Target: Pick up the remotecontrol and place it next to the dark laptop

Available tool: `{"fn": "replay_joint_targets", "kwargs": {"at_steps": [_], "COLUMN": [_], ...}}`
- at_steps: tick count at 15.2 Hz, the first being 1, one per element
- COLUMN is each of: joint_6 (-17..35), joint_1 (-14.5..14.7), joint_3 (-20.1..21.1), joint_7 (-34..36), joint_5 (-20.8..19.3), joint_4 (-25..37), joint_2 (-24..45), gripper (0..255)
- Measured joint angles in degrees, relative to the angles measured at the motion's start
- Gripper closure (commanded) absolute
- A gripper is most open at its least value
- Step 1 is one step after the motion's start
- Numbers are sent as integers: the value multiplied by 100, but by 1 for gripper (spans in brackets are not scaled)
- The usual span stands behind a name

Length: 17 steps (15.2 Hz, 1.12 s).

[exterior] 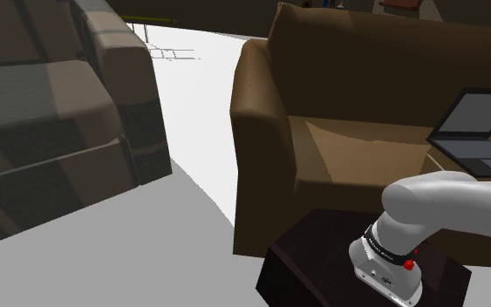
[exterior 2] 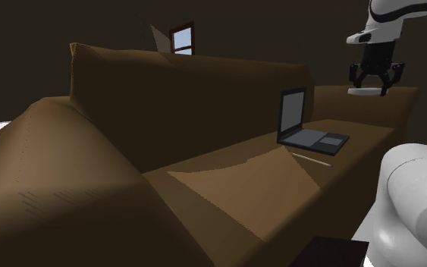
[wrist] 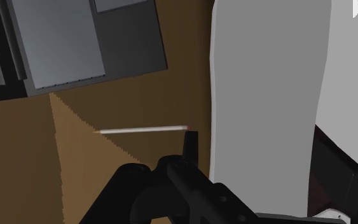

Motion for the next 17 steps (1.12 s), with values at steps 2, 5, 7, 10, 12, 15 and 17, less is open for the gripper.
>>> {"fn": "replay_joint_targets", "kwargs": {"at_steps": [2, 5, 7, 10, 12, 15, 17], "joint_6": [103, 264, 375, 508, 614, 768, 883], "joint_1": [-37, -82, -119, -178, -200, -215, -252], "joint_3": [-43, -144, -203, -290, -367, -475, -557], "joint_7": [51, 103, 155, 192, 232, 307, 354], "joint_5": [-54, -155, -221, -318, -388, -482, -565], "joint_4": [-174, -406, -581, -786, -924, -1114, -1276], "joint_2": [-69, -162, -227, -316, -360, -405, -458], "gripper": [255, 255, 255, 255, 255, 255, 255]}}
